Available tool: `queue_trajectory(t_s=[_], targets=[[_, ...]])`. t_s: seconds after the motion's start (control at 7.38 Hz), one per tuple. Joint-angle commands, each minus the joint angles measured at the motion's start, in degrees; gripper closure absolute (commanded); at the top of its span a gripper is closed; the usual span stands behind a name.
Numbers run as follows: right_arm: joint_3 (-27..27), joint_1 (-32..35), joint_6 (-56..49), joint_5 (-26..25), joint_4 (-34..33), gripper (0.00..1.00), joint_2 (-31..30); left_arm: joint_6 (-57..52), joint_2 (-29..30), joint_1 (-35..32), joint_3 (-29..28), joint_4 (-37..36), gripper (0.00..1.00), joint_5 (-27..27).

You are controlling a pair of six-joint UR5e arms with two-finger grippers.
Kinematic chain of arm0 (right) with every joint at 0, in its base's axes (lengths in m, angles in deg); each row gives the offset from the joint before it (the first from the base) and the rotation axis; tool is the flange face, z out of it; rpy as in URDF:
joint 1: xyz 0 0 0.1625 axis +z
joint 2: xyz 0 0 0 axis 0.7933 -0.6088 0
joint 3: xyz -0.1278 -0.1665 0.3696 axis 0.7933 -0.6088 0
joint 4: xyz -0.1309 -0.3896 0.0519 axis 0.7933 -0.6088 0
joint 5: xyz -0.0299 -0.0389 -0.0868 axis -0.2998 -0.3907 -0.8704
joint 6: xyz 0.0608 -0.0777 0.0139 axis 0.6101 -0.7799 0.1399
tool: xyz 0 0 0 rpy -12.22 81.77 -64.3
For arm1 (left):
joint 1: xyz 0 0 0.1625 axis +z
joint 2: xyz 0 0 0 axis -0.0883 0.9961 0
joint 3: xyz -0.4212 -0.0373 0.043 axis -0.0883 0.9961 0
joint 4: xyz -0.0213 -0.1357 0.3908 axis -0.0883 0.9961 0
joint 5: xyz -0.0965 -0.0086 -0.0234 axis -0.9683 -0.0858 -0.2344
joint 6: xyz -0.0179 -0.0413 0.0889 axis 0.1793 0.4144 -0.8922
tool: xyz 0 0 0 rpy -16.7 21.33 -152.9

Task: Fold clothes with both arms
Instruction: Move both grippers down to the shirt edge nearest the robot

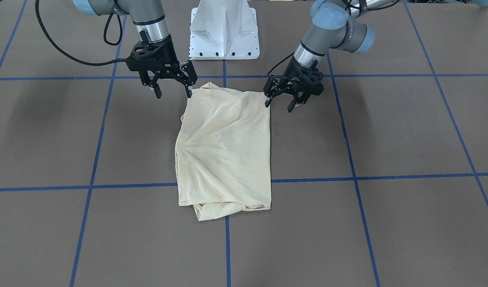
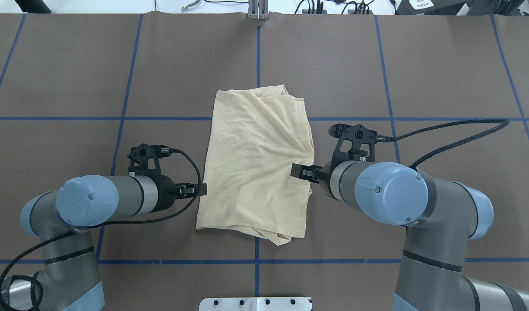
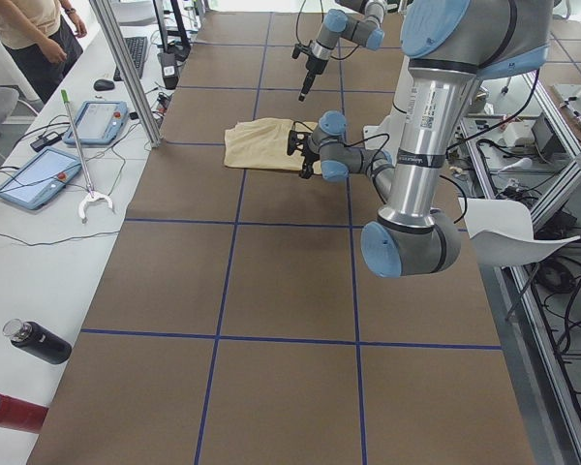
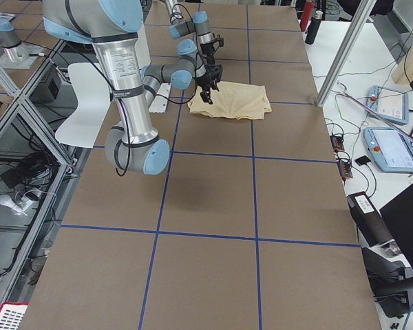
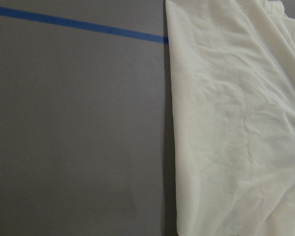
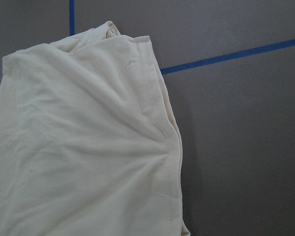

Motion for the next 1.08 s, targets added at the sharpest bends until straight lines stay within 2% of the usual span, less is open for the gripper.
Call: queue_trajectory(t_s=[0.0, 0.81, 0.95], targets=[[0.03, -0.12, 0.04, -0.11, 0.03, 0.00, -0.03, 1.60, 1.55, 2.94, -0.46, -2.30, 0.41, 0.31], [0.03, -0.21, -0.05, -0.11, 0.03, 0.00, -0.03, 2.84, 0.93, 5.06, -0.46, -3.44, 0.41, 0.14], [-0.06, -0.21, -0.05, -0.02, 0.03, 0.00, -0.12, 2.84, 0.93, 5.32, -0.46, -3.44, 0.44, 0.14]])
